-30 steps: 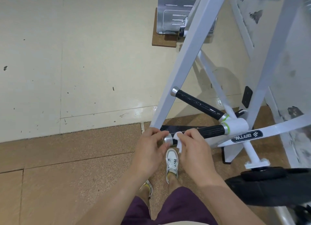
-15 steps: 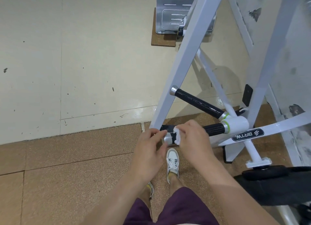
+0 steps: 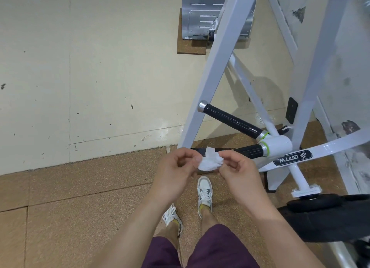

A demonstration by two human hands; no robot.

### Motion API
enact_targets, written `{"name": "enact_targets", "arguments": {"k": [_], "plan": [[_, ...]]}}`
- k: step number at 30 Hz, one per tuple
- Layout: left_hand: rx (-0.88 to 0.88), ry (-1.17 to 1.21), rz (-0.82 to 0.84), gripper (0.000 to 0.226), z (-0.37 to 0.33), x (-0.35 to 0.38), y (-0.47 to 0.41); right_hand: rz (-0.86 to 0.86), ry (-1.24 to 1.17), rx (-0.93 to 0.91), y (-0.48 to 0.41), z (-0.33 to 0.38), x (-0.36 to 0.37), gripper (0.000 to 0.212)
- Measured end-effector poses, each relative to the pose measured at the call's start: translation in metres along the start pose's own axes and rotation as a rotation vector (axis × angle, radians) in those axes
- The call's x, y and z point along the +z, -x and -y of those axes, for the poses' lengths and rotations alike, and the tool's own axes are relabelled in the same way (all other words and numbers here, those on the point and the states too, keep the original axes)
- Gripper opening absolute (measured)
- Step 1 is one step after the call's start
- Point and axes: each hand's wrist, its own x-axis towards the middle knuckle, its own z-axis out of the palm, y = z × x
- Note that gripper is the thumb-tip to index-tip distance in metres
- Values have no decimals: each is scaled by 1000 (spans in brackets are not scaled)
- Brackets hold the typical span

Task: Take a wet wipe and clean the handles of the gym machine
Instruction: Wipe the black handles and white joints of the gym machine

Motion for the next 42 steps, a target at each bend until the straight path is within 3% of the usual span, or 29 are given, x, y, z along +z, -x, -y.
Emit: {"name": "enact_targets", "arguments": {"k": [5, 10, 14, 17, 21, 24, 27, 31, 37, 39, 42], "plan": [[-40, -5, 36, 17, -7, 3, -5, -52, -80, 68, 7, -2, 7, 31], [-31, -99, 64, 17, -7, 8, -2, 140, -321, 143, 9, 8, 5, 20], [7, -95, -90, 8, -7, 9, -10, 19, -133, 72, 6, 3, 4, 20], [40, -176, -238, 10, -7, 1, -22, -151, 176, -47, 8, -7, 7, 21], [116, -735, -34, 20, -4, 1, -27, -169, 508, -319, 11, -20, 26, 23], [125, -732, 76, 24, 1, 2, -25, -193, 647, -469, 7, -27, 37, 25], [152, -646, 54, 21, 10, 0, -30, -249, 762, -535, 1, -27, 34, 17], [134, -726, 47, 20, 10, 4, -38, -297, 544, -376, -6, -23, 23, 12], [376, -787, 11, 11, 11, 0, -25, -344, 100, -161, -4, -17, 39, 24], [482, -861, -22, 7, 18, 1, -13, -347, 150, -224, 2, -19, 41, 29], [537, -851, -11, 15, 27, 1, 4, -326, 467, -447, 14, -31, 46, 32]]}}
